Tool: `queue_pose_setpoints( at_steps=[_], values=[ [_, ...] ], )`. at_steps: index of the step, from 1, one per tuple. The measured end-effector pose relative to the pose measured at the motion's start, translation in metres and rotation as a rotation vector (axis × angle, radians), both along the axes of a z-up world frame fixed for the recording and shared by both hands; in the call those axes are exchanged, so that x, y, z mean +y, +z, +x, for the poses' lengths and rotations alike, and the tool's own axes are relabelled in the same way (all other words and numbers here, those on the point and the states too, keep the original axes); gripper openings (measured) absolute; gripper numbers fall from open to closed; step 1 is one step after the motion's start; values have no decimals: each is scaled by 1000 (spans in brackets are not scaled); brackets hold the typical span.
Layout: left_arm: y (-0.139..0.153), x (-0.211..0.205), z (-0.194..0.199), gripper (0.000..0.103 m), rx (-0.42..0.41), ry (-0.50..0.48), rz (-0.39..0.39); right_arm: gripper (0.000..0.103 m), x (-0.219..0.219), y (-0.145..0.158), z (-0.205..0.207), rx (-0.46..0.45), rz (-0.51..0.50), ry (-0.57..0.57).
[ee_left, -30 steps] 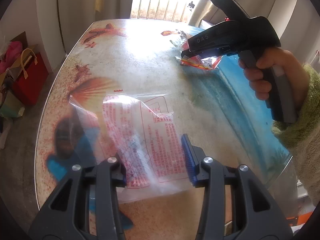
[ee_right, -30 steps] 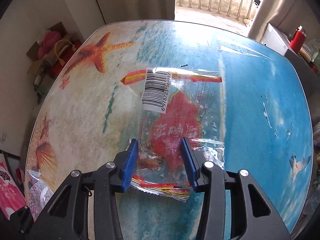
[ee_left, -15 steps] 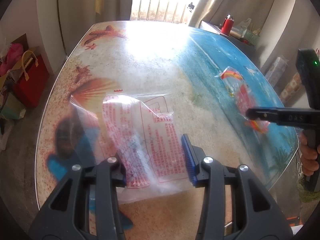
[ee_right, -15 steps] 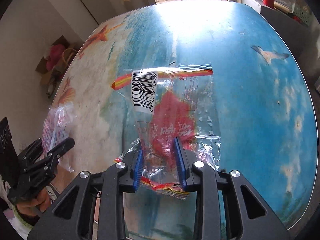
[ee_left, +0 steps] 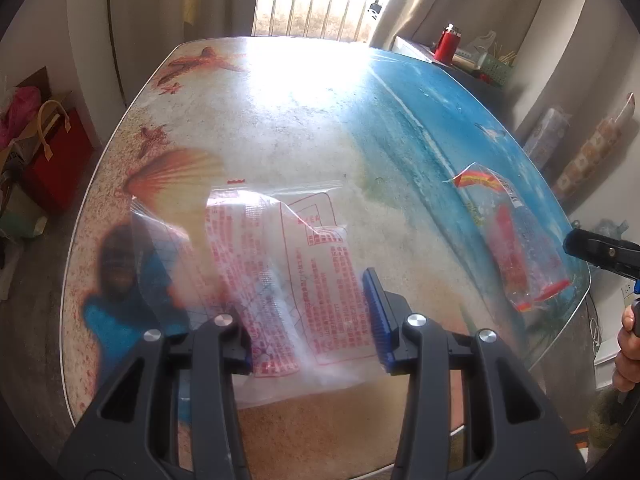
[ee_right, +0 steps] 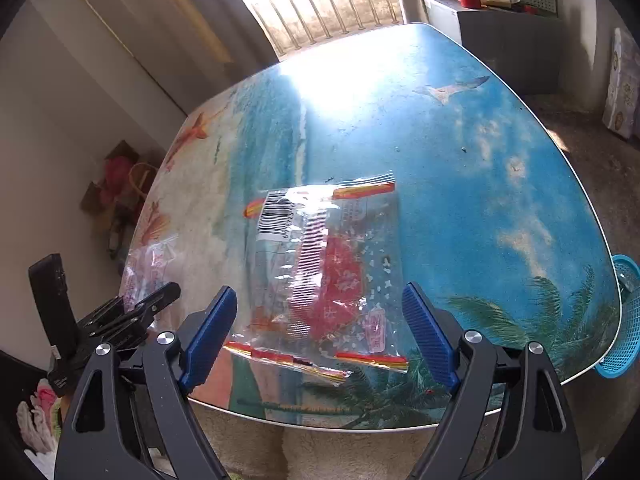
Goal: Collect trash
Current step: 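Close the right tool on the clear barcode snack bag and lift it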
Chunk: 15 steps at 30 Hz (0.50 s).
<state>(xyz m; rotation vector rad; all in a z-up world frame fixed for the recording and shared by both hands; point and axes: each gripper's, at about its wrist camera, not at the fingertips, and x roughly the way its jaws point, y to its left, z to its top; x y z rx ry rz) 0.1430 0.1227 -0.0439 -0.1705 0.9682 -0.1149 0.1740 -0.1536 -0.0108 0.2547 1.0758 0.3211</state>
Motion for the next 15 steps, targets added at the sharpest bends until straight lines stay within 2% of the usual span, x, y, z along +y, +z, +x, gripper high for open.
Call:
queue_pose_setpoints(
  at_steps=[2,6,15],
  values=[
    [0,-6,-2,41,3,-19,0,84,7,-12,9,29,-21,-24],
    [0,-19,-6,41,5,-45,1,86,26,-27,16,59,-38,2],
    [0,-26,-5,41,7,-60,11,90,60,-34,10,-20,-201,88]
  ],
)
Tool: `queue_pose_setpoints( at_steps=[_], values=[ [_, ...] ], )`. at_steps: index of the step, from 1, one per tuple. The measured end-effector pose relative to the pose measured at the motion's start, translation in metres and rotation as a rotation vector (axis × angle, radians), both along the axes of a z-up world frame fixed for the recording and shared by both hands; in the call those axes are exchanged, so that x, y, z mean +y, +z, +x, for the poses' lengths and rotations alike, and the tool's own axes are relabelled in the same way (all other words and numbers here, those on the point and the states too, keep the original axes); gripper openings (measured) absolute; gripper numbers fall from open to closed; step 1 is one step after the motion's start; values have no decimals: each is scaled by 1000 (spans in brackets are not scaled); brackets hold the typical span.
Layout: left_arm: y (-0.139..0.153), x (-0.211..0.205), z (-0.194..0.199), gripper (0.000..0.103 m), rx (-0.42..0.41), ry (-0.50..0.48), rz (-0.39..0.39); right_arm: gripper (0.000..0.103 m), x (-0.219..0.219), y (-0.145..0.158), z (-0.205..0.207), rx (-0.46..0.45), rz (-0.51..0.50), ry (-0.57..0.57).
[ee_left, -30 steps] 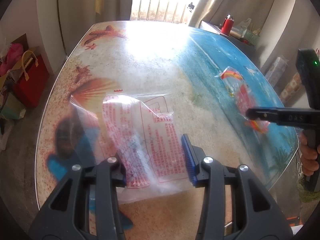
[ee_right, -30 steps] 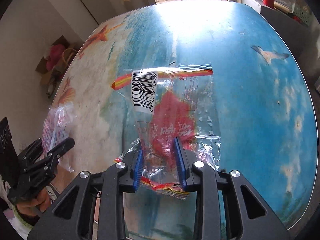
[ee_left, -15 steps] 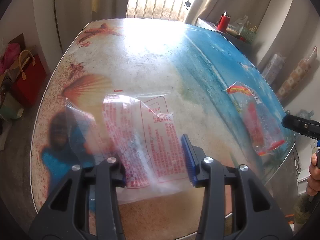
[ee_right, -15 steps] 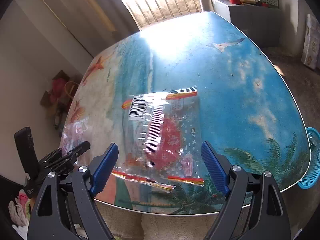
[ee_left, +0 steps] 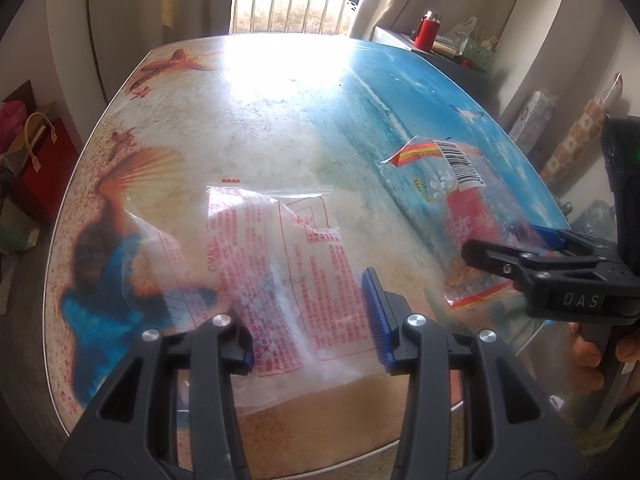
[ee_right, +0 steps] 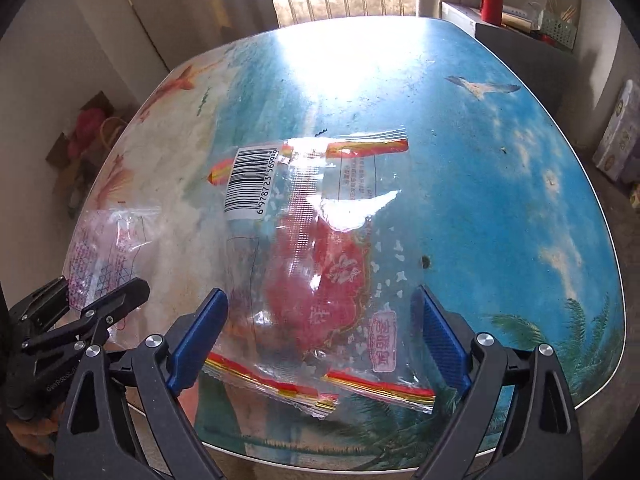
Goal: Collect trash
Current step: 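Close the right tool on the clear barcode snack bag and lift it, then carry the red-print bag in the left tool while the right tool carries the snack bag to the wastebasket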
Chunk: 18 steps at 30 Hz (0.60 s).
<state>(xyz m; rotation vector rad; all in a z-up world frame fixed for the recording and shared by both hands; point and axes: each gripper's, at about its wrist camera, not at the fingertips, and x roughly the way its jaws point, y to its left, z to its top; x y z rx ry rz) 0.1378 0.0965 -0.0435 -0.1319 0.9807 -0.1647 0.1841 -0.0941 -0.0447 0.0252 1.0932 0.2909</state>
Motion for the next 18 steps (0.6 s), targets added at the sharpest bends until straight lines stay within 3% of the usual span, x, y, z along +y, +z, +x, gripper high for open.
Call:
queue_pose_setpoints(
  at_steps=[2,10,18],
  values=[
    [0,-1,0,41,-1,-3,8,88,1,-1,-1,-13,-13,-8],
    [0,-7,0,41,-2,-9,36,57,-13,3,-2,-14,27,-55],
    [-1,-13,-1,41,-15,-17,83,41,-23,6,-9,-20,64,-75]
  ],
)
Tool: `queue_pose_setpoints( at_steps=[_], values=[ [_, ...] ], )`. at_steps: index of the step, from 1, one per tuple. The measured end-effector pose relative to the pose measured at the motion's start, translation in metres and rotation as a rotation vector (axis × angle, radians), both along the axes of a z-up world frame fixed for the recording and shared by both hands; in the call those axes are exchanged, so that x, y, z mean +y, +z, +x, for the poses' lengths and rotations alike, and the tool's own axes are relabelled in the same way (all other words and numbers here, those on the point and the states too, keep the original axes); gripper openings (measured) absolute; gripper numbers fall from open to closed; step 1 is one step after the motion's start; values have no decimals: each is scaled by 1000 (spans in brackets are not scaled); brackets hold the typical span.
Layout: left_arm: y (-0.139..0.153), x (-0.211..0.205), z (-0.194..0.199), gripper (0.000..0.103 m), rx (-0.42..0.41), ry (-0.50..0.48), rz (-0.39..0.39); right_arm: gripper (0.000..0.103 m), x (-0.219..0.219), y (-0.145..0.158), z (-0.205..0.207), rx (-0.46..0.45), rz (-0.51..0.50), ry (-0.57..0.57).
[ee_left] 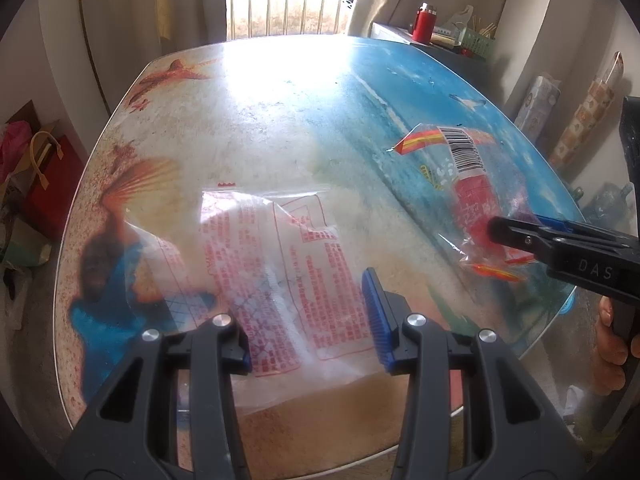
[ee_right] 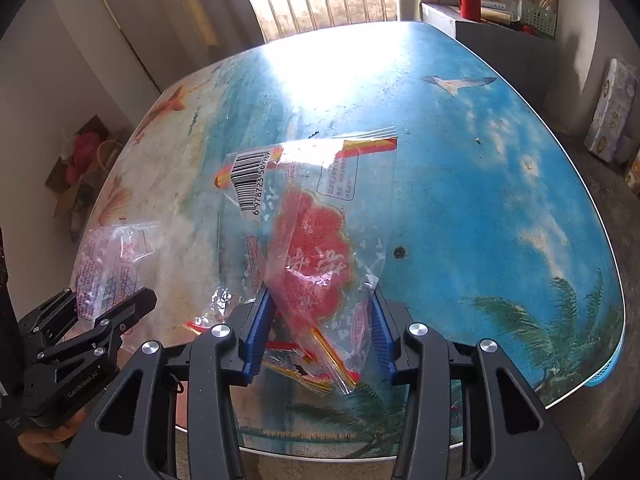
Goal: Collect trash
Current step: 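Carry the red-print bag in the left tool while the right tool carries the snack bag to the wastebasket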
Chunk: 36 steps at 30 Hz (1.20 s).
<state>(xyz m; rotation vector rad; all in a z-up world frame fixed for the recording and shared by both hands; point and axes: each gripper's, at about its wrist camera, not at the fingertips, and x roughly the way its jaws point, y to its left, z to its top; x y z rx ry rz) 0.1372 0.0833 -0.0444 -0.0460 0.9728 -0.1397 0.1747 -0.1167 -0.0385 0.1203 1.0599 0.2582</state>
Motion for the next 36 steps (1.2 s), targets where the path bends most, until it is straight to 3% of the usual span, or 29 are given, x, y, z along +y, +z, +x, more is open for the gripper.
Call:
queue_pose_setpoints(
  at_steps=[10,17,19,23,36],
  values=[
    [-1,-6,1,41,-9,-8,42,22,-13,7,-4,-6,54,-23],
    [-1,-5,0,38,-12,-6,34,20,-23,16,-7,-15,91,-44],
    [0,-2,0,36,-10,-9,20,19,-27,18,-8,-15,106,-51],
    [1,9,0,22,0,-4,-31,19,-33,24,-10,-25,127,-65],
    [32,45,-8,12,-88,38,-169,19,-53,37,-16,-60,192,-89]
  ],
)
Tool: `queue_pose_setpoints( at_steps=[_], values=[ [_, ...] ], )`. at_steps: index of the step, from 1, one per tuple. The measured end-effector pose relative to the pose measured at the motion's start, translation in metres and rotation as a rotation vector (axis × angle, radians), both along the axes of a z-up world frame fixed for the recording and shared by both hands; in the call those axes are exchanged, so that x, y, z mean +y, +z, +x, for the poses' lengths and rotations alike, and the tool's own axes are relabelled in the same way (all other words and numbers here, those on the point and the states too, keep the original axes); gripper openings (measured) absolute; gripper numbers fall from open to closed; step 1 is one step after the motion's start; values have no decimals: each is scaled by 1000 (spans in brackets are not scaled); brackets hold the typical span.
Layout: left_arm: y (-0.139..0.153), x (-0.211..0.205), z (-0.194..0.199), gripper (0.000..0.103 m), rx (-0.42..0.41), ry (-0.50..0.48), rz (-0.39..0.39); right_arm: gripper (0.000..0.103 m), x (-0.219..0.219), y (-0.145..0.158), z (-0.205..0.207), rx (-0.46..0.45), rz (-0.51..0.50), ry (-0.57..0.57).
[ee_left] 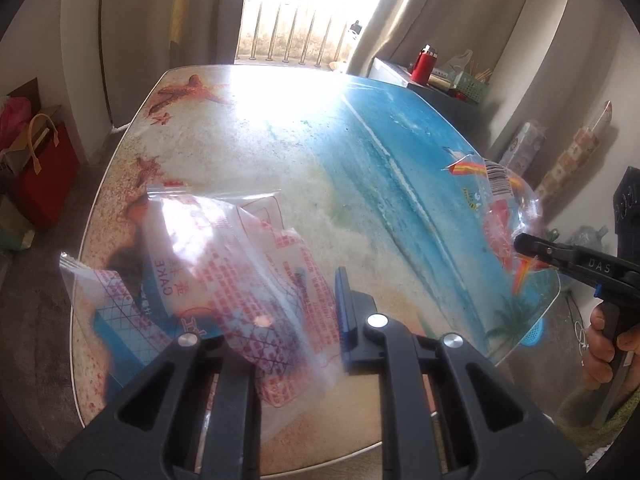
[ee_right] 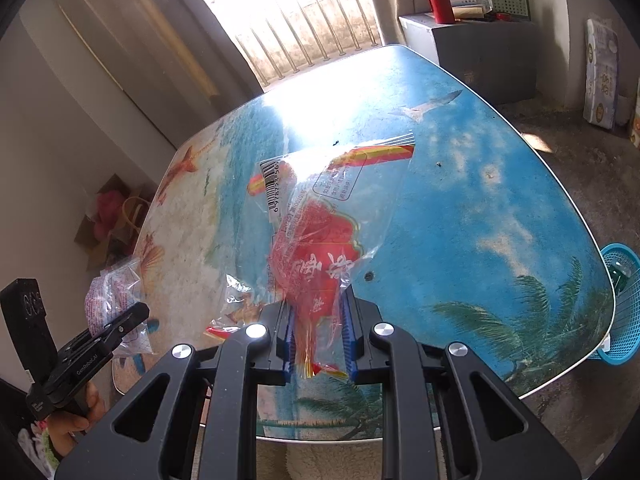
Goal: Collect trash
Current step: 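Carry the red-print bag in the left tool while the right tool carries the snack bag to the wastebasket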
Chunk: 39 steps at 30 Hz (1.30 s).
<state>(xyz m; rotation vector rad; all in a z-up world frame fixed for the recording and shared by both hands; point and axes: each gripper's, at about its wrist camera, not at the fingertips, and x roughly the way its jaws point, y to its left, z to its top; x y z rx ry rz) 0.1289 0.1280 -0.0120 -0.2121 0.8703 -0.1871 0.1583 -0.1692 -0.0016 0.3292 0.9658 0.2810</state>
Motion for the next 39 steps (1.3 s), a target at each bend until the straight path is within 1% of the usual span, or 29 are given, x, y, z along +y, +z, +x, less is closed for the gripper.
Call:
queue_pose_setpoints(
  at_steps=[3,6,10,15,20,24,30,34,39],
  values=[
    [16,3,-5,11,-43,-3,-32,19,-3,0,-1,-5,16,-2],
    [32,-1,-8,11,-82,-12,-39,19,-8,0,-4,-13,32,-5],
    [45,-12,-8,11,-102,-38,-48,19,-20,0,-6,-23,61,-19],
    [56,-43,-4,11,-115,-99,-36,19,-42,3,-13,-40,103,-52],
    [66,-88,5,11,-130,-200,-23,19,-77,9,-25,-75,138,-122],
    [76,-139,16,11,-144,-313,-14,19,-121,13,-45,-110,154,-215],
    [85,-243,20,11,-162,-539,2,19,-207,8,-90,-133,152,-420],
    [82,-320,19,11,-136,-697,-9,19,-266,-6,-127,-114,139,-582],
    [61,-413,14,11,-60,-864,-13,19,-324,-35,-181,-62,111,-759]
  ],
)
